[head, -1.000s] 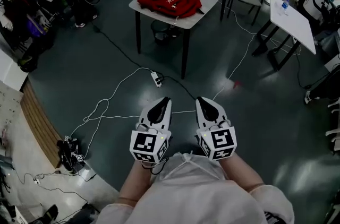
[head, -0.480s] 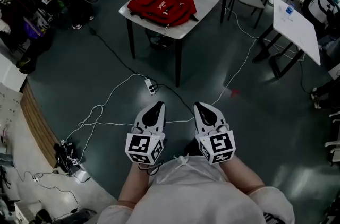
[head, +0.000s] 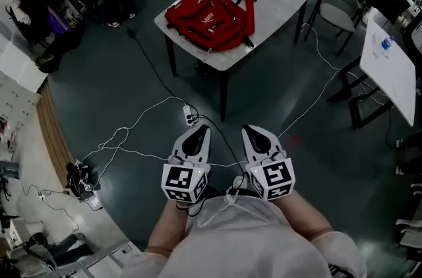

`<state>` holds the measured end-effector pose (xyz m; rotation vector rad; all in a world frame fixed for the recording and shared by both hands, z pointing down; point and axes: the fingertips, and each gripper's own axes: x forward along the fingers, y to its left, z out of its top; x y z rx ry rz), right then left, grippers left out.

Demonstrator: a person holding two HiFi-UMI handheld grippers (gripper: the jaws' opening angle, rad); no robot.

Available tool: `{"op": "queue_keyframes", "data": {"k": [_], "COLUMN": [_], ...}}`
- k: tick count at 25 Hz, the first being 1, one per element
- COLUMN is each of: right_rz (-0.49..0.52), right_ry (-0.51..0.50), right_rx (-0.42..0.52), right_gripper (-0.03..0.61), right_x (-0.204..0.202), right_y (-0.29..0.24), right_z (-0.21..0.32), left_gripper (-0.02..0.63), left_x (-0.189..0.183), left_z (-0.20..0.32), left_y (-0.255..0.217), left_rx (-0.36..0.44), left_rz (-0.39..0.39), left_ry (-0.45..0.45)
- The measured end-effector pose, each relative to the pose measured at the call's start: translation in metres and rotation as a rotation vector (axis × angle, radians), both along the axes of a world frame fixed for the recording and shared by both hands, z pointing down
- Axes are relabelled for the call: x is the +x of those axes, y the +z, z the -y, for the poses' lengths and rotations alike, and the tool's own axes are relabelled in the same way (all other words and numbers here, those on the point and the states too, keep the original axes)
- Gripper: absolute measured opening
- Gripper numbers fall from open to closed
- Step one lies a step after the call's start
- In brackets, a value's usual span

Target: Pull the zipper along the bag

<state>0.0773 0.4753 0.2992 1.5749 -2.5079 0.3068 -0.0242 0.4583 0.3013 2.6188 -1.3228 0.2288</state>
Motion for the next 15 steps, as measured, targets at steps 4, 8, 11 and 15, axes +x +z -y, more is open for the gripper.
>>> {"op": "queue_keyframes", "data": {"k": [4, 8, 11, 15], "right_rz": [0.011, 0.015, 0.007, 0.002], "right_ry": [-0.021, -0.038, -0.038, 0.002], "right_rx": [-0.026, -0.06, -0.061, -0.057], "right_gripper": [0.026, 0.026, 0.026, 0.026], "right_x": [0.015, 0.017, 0.013, 0.006], "right_y": [0.01, 0.022, 0.028, 0.034], "right_z": [0.028, 0.056, 0.083, 0.137], "left_gripper": [0.037, 0.037, 0.037, 0.037], "left_x": [0.02, 0.022, 0.015, 0.004], "left_z": [0.021, 0.053, 0.083, 0.141], "left_y": [0.01, 0.015, 0.021, 0.029], "left_rx": [-0.023, -0.035, -0.034, -0.039], "left_rz": [0.01, 0.001, 0.011, 0.013], "left_ry": [0.0, -0.02, -0.021, 0.003]}}
